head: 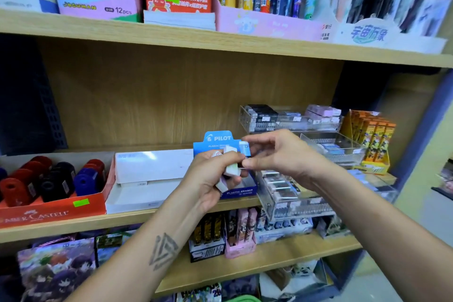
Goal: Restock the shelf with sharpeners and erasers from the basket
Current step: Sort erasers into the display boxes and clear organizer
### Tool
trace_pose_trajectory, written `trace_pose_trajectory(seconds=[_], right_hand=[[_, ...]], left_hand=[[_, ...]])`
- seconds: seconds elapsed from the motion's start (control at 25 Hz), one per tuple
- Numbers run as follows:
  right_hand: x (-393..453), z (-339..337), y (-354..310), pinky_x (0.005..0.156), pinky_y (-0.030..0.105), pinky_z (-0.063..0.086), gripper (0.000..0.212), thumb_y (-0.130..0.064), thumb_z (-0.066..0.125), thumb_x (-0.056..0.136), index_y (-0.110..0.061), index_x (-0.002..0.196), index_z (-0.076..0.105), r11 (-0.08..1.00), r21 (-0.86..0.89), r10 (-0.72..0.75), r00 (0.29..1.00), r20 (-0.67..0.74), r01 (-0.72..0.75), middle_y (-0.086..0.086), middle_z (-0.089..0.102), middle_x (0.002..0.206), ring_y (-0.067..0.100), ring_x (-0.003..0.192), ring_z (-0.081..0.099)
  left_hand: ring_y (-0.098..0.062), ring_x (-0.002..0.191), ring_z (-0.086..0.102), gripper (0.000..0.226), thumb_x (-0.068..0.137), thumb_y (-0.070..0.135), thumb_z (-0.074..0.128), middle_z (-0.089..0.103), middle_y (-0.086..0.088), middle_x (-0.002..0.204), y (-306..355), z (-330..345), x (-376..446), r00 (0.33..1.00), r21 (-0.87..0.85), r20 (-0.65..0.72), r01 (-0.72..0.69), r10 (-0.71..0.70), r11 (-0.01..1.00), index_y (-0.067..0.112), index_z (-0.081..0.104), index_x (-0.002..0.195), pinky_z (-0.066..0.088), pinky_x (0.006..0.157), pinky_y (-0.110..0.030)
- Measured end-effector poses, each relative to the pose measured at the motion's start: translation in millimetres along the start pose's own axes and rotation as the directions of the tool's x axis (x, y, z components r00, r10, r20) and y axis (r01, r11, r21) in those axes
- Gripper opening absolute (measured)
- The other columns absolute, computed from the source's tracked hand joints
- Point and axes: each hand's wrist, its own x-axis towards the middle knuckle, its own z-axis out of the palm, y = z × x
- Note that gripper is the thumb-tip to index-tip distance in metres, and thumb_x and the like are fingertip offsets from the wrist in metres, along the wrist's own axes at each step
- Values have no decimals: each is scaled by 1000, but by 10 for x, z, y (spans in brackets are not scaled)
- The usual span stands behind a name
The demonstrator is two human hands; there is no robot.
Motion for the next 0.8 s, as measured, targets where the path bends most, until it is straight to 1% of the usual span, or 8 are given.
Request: trace_pose_trajectory(seconds=[0.08, 0.2, 0.28, 0.36, 0.44, 0.52, 0.6, 0.8], right_hand=[[-112, -235, 8, 59, 16, 49, 55, -11, 85, 75, -14, 127, 66, 995, -102, -12, 999, -40, 8, 7, 68, 93, 10, 71, 61], [-233, -538, 98, 83, 37, 56, 51, -8, 81, 78, -18, 126, 67, 986, -169, -3, 998, -67, -9, 10, 71, 95, 12, 76, 63], [-301, -735, 211, 88, 39, 55, 50, -4, 78, 80, -18, 126, 66, 955, -287, 33, 991, -133, -71, 6, 73, 97, 16, 81, 67], [-344, -894, 352, 79, 23, 56, 39, -5, 78, 80, -17, 116, 71, 854, -504, 53, 985, -167, -131, -1, 73, 96, 10, 82, 67], [-376, -946, 443, 59, 1, 40, 32, -2, 76, 81, -17, 109, 76, 743, -656, 75, 990, -117, -134, -14, 66, 82, -6, 70, 56], [-364, -921, 498, 52, -3, 33, 32, -2, 75, 82, -18, 109, 76, 694, -711, 115, 992, -48, -114, -17, 59, 74, -3, 72, 47], [-308, -880, 506, 63, 0, 34, 32, -9, 79, 80, -19, 111, 76, 656, -750, 160, 987, 26, -86, -9, 68, 88, 1, 91, 45], [-80, -717, 555, 69, 22, 50, 19, -11, 83, 75, -16, 92, 76, 587, -808, 269, 953, 136, -50, -2, 70, 87, 13, 82, 64]], left_hand=[[-20, 56, 62, 14, 85, 3, 69, 66, -13, 72, -28, 278, -5, 998, 25, 52, 36, -37, 999, 2, 68, 99, 42, 37, -17], [-19, 55, 64, 20, 88, 14, 73, 67, -14, 73, -114, 582, 9, 990, 98, 109, 73, -84, 993, 2, 67, 103, 42, 36, -17], [-19, 55, 64, 27, 86, 18, 75, 64, -15, 74, -168, 712, 15, 986, 124, 126, 96, -111, 988, 0, 68, 105, 41, 35, -17], [-19, 54, 64, 24, 84, 21, 76, 63, -13, 71, -187, 780, 26, 981, 115, 113, 142, -155, 983, 2, 69, 97, 41, 34, -16], [-20, 56, 64, 21, 86, 23, 74, 62, -12, 68, -178, 802, 43, 966, 64, 105, 230, -236, 971, 4, 66, 86, 42, 34, -15], [-22, 57, 65, 23, 90, 23, 66, 62, -14, 70, -165, 790, 56, 942, -16, 99, 323, -320, 946, 1, 65, 83, 44, 34, -15], [-25, 58, 66, 21, 89, 18, 61, 65, -19, 78, -170, 776, 55, 932, -64, 100, 354, -347, 933, -2, 66, 87, 46, 37, -16], [-36, 79, 71, 37, 94, 12, 61, 64, -24, 102, -201, 697, 39, 928, -130, 145, 361, -343, 923, -11, 60, 123, 57, 46, -25]])
